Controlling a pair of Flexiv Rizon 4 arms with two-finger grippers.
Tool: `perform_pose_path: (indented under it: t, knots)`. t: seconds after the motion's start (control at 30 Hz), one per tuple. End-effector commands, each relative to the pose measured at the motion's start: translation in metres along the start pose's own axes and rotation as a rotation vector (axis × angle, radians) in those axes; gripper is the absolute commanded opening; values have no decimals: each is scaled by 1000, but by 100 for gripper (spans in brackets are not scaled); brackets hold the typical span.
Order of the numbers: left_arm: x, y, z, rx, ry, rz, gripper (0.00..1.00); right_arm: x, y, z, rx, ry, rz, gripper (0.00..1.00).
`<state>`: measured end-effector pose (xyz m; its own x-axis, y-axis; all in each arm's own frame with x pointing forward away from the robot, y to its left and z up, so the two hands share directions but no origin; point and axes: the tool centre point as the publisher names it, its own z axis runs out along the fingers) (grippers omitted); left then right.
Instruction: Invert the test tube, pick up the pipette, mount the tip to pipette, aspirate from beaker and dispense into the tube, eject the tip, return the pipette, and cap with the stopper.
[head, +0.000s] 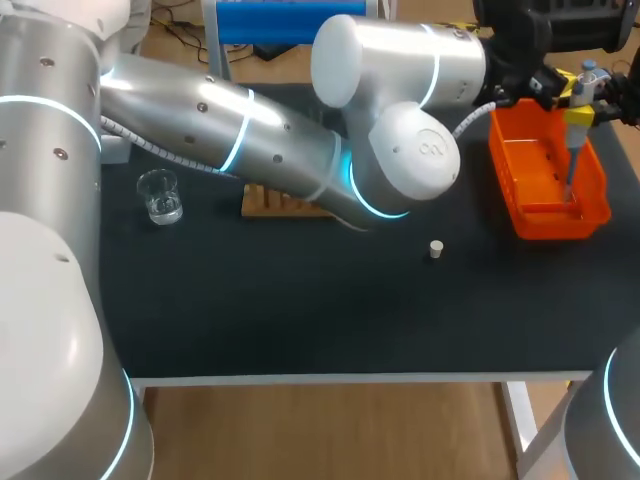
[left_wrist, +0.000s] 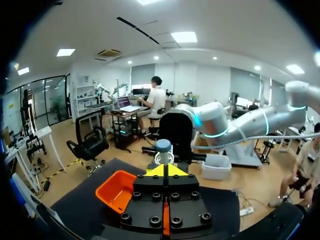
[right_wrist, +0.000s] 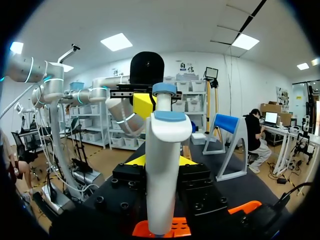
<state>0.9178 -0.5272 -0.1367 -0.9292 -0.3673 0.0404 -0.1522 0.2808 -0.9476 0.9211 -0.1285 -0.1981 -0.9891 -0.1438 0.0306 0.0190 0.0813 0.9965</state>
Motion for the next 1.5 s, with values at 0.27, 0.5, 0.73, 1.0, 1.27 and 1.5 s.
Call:
perform_pose_path:
  t: [0.27, 0.5, 0.73, 1.0, 1.27, 1.5]
  knots:
    - [-9, 1, 4, 350, 7, 4, 0, 0, 1, -1, 3, 1, 0, 0]
    - [-12, 0, 11, 418, 22, 5, 0, 0, 1, -1, 3, 1, 0, 0]
    - [-9, -2, 11, 440, 34, 13, 0, 0, 1, -1, 3, 1, 0, 0]
    - [-6, 4, 19, 442, 67, 9, 0, 0, 1, -1, 3, 1, 0, 0]
    - [-4, 10, 28, 441, 99, -2, 0, 0, 1, -1, 3, 1, 0, 0]
    - [-2, 16, 32, 434, 111, -16, 0, 0, 1, -1, 3, 1, 0, 0]
